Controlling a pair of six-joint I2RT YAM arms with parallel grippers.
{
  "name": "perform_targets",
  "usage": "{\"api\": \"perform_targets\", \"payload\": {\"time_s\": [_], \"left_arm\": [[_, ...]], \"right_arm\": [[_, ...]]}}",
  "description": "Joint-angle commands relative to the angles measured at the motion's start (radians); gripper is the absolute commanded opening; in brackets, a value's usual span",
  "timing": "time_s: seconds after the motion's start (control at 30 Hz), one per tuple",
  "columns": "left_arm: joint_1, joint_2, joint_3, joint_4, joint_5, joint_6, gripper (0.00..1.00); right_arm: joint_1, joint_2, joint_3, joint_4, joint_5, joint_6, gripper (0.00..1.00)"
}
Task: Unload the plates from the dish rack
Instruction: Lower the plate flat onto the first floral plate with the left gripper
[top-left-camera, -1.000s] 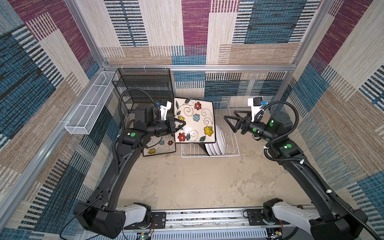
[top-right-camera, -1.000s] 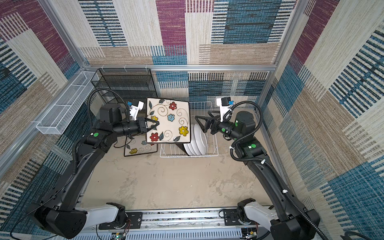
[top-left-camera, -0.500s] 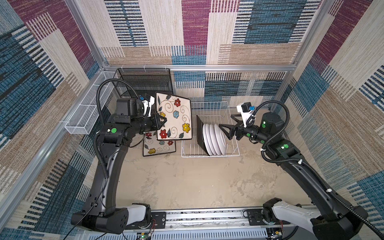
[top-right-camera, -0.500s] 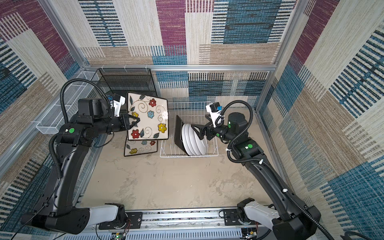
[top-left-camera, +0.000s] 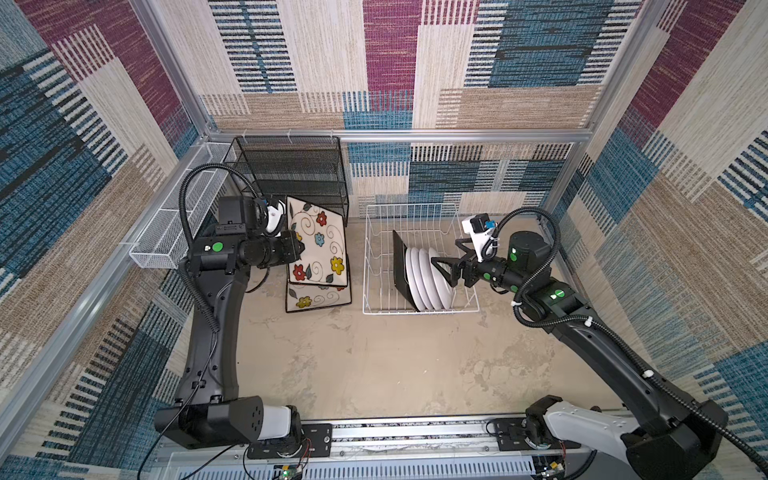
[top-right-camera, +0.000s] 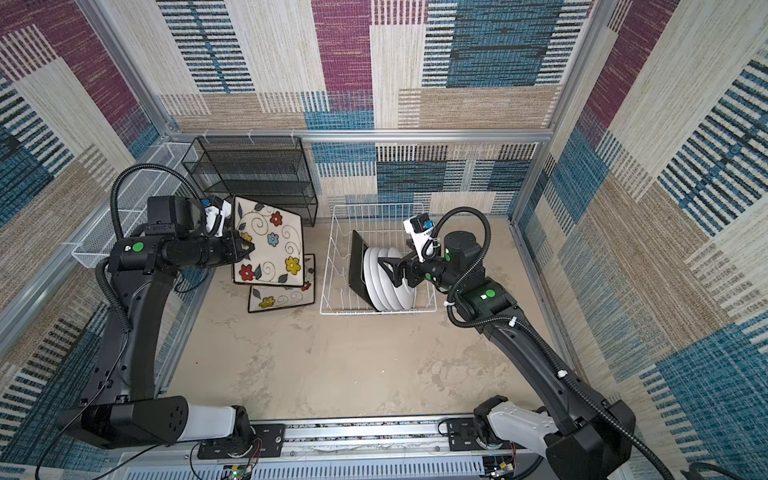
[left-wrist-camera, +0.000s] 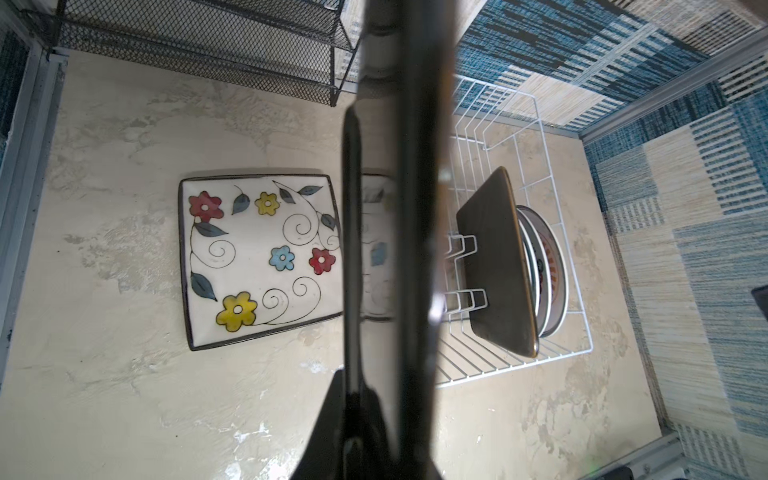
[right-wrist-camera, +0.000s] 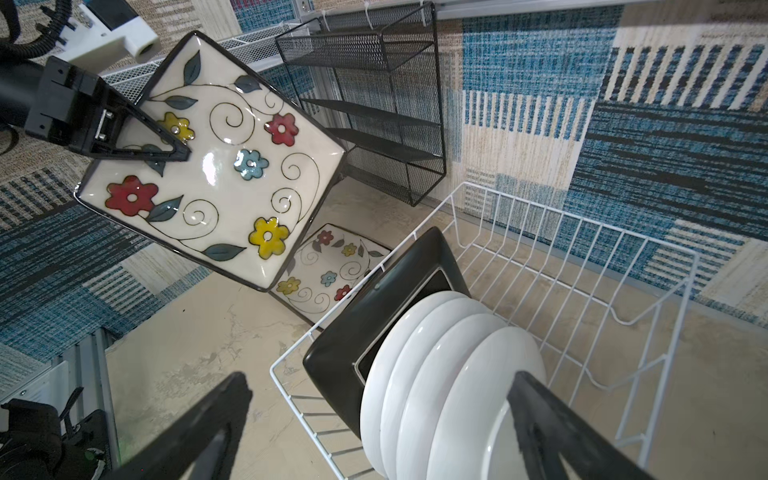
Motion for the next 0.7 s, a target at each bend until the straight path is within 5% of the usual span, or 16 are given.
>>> {"api": "perform_targets", "payload": {"time_s": [0.0, 0.27, 0.67], "left_arm": [[0.037, 0.024, -0.010, 0.078, 0.135, 0.018, 0.00], [0.089, 0.119, -0.056, 0.126, 0.268, 0.029, 0.00], [0.131, 0.263, -0.087, 0.151, 0.299, 0.067, 0.00]], "right_arm": [[0.003, 0.007, 0.008, 0.017, 0.021, 0.004, 0.99], [0.005, 0.007, 0.005, 0.017, 0.016, 0.019, 0.99], [0.006, -0.007, -0.017, 0.002, 0.032, 0.019, 0.99]]}}
